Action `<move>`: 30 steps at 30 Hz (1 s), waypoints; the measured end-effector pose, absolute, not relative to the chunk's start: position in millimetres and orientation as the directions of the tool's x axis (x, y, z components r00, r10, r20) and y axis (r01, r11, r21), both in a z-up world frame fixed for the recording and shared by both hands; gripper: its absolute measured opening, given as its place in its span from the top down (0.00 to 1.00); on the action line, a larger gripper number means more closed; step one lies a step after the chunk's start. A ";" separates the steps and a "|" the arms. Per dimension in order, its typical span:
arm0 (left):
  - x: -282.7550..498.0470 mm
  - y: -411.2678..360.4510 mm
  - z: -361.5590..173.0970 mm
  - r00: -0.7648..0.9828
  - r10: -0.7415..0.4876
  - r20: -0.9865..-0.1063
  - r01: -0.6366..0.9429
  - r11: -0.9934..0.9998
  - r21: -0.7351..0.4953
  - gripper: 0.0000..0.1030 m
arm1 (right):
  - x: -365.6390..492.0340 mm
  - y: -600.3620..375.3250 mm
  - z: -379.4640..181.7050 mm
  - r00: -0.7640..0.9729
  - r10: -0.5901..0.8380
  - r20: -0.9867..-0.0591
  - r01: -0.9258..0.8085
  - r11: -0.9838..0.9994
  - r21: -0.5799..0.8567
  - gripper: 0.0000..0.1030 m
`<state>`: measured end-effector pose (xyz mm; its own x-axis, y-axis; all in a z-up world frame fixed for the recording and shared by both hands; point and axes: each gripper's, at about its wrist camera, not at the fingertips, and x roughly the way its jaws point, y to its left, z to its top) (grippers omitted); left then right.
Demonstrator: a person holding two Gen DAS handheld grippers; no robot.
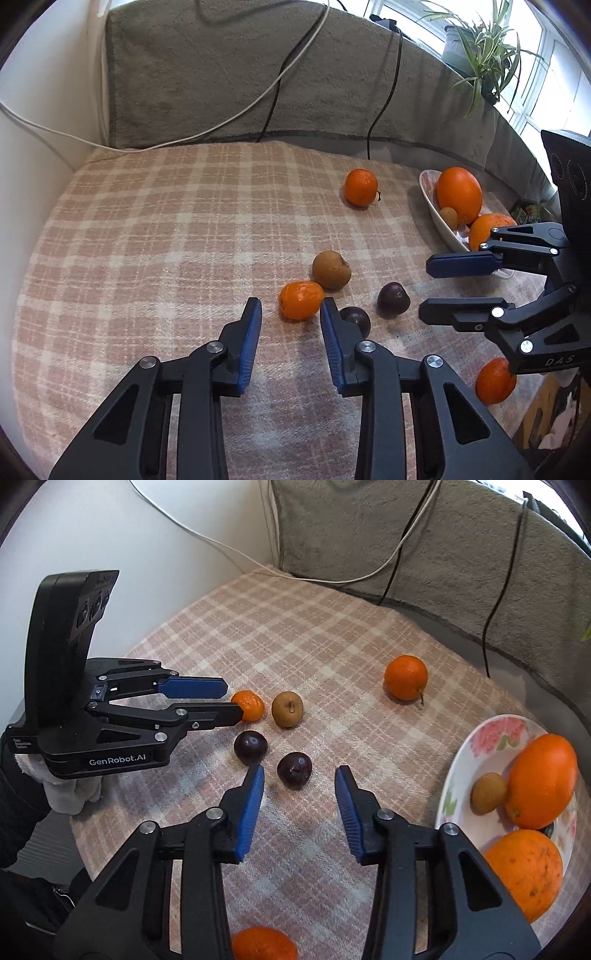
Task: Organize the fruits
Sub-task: 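Grasp a small tangerine with the left gripper while the right gripper grasps a dark plum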
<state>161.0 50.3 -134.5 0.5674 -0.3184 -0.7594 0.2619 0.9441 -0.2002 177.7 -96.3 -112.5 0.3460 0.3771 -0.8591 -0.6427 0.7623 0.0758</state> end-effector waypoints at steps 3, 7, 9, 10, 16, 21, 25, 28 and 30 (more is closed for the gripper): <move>161.9 48.8 -136.3 0.560 -0.323 -0.763 0.268 0.942 -0.202 0.72 | 181.2 -90.4 -118.4 0.335 0.368 -0.868 -0.647 0.759 0.072 0.62; 166.3 47.4 -139.0 0.550 -0.335 -0.765 0.277 0.937 -0.211 0.73 | 185.8 -86.4 -126.4 0.325 0.353 -0.877 -0.644 0.762 0.069 0.65; 168.6 47.6 -140.4 0.546 -0.341 -0.765 0.280 0.935 -0.217 0.73 | 188.6 -85.5 -129.6 0.315 0.355 -0.880 -0.644 0.761 0.077 0.68; 169.8 47.1 -140.9 0.543 -0.345 -0.765 0.282 0.934 -0.221 0.73 | 189.4 -84.9 -130.4 0.311 0.358 -0.880 -0.645 0.760 0.081 0.68; 173.3 43.7 -142.6 0.542 -0.350 -0.764 0.288 0.932 -0.222 0.76 | 190.8 -78.7 -135.0 0.299 0.354 -0.886 -0.653 0.753 0.080 0.69; 174.8 42.9 -142.0 0.544 -0.352 -0.762 0.286 0.931 -0.226 0.77 | 192.9 -77.0 -138.1 0.290 0.355 -0.889 -0.652 0.753 0.088 0.76; 171.3 46.0 -139.1 0.548 -0.350 -0.760 0.281 0.932 -0.227 0.78 | 191.8 -78.9 -135.9 0.297 0.357 -0.885 -0.647 0.757 0.088 0.77; 167.8 48.6 -135.7 0.556 -0.349 -0.754 0.273 0.934 -0.230 0.78 | 189.4 -82.5 -130.9 0.308 0.367 -0.878 -0.643 0.761 0.093 0.77; 165.7 48.6 -133.3 0.562 -0.347 -0.751 0.271 0.935 -0.230 0.78 | 187.9 -85.9 -127.6 0.316 0.373 -0.873 -0.639 0.764 0.095 0.77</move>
<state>165.7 48.6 -133.3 0.5619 -0.3472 -0.7508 0.2707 0.9349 -0.2297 187.9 -85.8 -127.6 0.3157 0.3729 -0.8725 -0.6387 0.7635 0.0953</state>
